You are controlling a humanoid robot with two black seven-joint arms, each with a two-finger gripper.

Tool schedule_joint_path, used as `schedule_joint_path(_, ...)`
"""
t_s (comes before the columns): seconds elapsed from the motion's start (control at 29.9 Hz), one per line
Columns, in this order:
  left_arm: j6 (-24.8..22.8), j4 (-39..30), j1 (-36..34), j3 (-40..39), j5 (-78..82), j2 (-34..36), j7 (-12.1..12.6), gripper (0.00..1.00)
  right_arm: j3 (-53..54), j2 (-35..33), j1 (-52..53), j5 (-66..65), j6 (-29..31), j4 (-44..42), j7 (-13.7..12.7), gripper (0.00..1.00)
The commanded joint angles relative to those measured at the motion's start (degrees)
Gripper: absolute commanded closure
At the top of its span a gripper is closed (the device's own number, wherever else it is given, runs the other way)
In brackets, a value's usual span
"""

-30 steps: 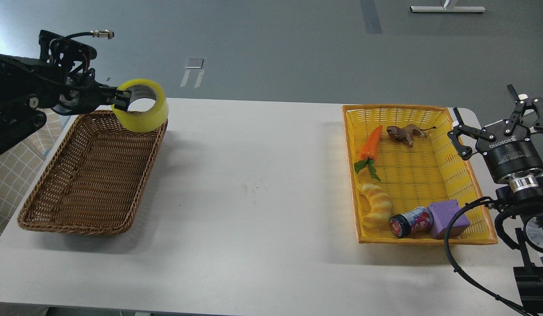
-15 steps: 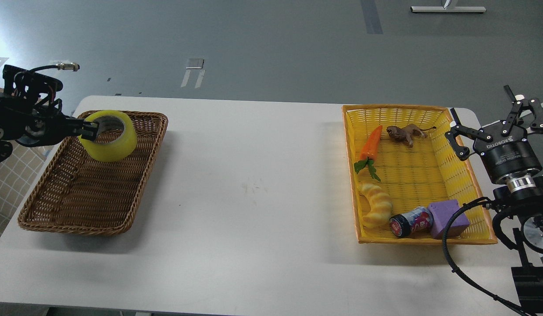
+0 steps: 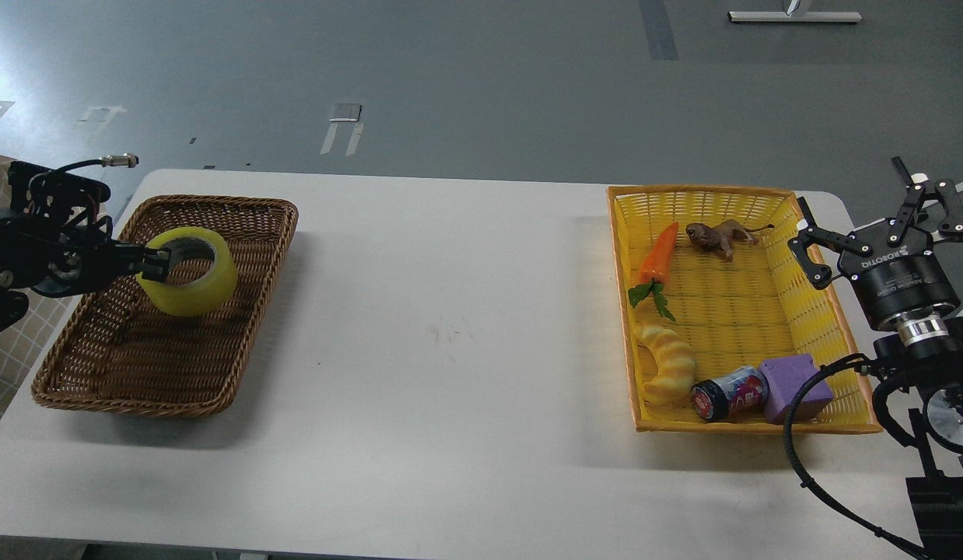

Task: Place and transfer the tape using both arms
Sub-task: 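Lower the tape roll into the wicker basket and open the left gripper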

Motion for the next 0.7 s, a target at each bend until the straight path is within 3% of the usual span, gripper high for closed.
schedule_joint_path(0.0,0.5,1.1,0.7,0.0,-0.1,-0.1,-0.2,1.00,0.0,0.1,0.0,0.0,0.0,0.0,0.0,0.00)
schedule_joint_path(0.67,0.4,1.2,0.9,0.0,-1.3,-1.1,-0.1,1.00,0.0,0.1,-0.1,0.0,0.0,0.0,0.0,0.00)
